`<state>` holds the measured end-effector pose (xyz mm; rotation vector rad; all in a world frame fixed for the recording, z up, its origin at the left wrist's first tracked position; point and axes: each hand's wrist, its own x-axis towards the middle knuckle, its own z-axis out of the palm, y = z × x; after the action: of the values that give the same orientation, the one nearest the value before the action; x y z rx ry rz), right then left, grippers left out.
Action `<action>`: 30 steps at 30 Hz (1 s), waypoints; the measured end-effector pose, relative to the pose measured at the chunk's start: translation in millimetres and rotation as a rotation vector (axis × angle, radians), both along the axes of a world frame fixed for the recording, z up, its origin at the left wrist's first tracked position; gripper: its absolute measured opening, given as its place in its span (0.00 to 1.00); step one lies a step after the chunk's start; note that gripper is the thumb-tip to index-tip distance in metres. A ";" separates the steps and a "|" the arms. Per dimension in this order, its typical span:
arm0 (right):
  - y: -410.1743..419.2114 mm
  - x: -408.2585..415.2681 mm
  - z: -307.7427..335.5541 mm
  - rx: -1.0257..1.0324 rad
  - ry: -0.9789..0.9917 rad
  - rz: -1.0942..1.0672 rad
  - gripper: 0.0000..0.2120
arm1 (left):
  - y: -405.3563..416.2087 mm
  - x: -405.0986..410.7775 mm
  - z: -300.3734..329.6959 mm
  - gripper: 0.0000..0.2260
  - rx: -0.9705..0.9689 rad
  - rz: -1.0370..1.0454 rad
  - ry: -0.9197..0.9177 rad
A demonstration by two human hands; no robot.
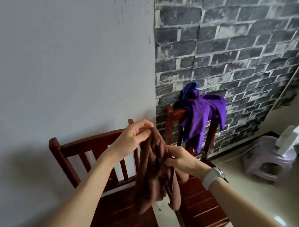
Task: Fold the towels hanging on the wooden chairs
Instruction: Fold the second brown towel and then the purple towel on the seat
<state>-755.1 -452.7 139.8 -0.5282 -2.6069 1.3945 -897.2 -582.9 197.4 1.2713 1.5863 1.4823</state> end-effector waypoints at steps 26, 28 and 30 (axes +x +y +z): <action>64.0 16.0 36.2 0.264 0.064 -0.785 0.11 | 3.7 -36.9 -72.3 0.09 -0.140 0.440 0.574; 66.2 22.0 25.6 0.293 0.067 -0.819 0.11 | 9.5 -36.0 -64.7 0.09 -0.113 0.408 0.570; 64.3 23.1 16.3 0.294 0.081 -0.853 0.12 | 18.7 -29.6 -56.9 0.05 -0.097 0.388 0.526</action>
<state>-732.0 -388.4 156.2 -1.2846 -2.0303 0.7179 -926.8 -564.2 140.6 1.4304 2.3277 1.3262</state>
